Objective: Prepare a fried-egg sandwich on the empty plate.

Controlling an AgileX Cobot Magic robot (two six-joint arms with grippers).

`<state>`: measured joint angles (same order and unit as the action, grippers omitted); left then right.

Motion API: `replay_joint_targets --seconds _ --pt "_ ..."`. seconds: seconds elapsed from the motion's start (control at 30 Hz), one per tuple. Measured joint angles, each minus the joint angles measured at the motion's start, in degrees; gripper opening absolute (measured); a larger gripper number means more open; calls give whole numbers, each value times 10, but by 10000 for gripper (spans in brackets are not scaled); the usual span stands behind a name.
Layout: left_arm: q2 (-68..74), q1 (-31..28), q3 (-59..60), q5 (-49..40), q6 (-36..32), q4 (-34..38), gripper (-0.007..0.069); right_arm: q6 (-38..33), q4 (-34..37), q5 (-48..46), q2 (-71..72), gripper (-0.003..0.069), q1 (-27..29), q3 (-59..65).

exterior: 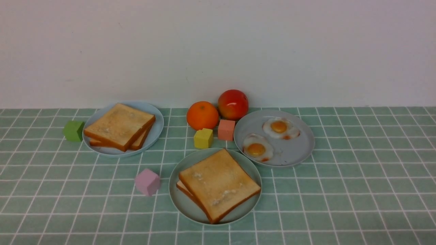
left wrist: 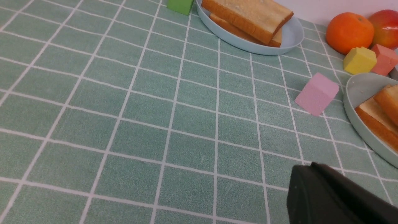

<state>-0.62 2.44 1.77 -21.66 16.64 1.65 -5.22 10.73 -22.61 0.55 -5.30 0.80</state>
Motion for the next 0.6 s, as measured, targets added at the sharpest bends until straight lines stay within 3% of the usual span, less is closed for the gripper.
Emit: replay_joint_targets --seconds 0.6 --pt "0 0 0 0 0 -2 -13 0 0 0 0 97 0 0"
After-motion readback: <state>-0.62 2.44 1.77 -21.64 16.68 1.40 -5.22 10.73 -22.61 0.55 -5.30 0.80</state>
